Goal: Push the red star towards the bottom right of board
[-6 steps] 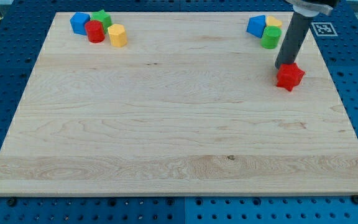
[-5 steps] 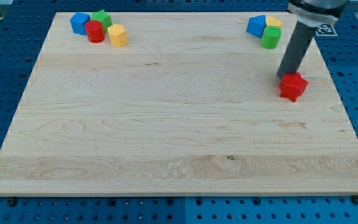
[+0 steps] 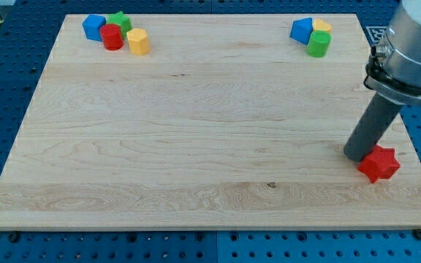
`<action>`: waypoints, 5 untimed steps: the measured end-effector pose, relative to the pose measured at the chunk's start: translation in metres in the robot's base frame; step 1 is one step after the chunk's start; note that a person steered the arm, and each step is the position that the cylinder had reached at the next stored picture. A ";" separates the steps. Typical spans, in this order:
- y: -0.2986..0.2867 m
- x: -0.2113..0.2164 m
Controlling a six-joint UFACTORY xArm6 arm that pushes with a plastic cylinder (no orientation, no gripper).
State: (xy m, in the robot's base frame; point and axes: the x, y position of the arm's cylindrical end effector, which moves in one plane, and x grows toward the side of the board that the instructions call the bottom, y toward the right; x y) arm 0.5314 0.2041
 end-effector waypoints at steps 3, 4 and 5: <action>0.004 -0.041; -0.001 -0.068; -0.033 -0.078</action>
